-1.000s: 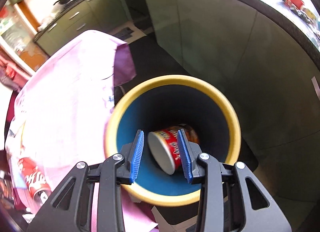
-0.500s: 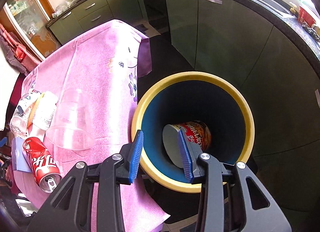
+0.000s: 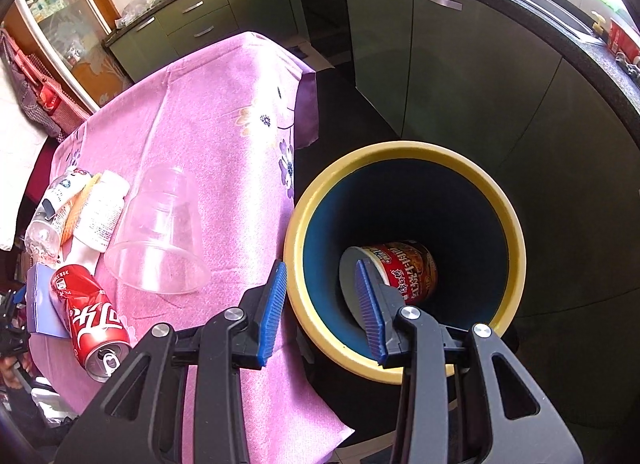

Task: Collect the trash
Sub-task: 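Grasp the crumpled snack wrapper with the left gripper and lift, then drop the snack wrapper into the trash bin by opening the left gripper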

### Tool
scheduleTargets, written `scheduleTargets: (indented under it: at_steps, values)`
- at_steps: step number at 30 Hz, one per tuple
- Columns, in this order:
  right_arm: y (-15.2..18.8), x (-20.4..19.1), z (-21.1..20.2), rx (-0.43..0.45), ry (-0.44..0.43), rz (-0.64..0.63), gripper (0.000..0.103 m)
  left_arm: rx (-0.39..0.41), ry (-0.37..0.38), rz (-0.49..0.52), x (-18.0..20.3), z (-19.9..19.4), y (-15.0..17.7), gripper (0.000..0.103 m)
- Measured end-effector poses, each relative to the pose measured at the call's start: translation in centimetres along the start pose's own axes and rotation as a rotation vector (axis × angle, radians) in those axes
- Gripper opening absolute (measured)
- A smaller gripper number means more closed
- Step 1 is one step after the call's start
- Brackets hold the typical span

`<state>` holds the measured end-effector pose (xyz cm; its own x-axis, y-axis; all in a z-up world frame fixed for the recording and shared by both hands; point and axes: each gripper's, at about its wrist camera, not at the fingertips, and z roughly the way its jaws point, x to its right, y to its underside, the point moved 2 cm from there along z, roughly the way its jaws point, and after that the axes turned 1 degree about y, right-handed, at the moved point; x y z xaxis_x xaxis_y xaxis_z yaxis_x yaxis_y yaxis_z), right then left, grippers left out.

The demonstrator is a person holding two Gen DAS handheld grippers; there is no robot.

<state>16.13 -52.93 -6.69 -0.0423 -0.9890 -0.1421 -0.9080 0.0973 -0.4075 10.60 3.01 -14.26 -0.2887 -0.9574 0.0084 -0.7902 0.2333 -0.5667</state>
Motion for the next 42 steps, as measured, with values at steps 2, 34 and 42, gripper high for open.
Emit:
scheduleTargets:
  at_steps: [2, 34, 42]
  values:
    - [0.1, -0.2, 0.3, -0.001, -0.003, -0.004, 0.036, 0.001, -0.01, -0.011, 0.1, 0.1, 0.0, 0.097]
    - [2.4, 4.6, -2.0, 0.096, -0.028, 0.062, 0.036, 0.2, 0.312, 0.349, 15.9, -8.7, -13.8, 0.063]
    - [6.0, 10.0, -5.4, 0.155, 0.011, 0.148, 0.036, 0.113, 0.516, 0.56, 31.5, -2.9, -21.0, 0.063]
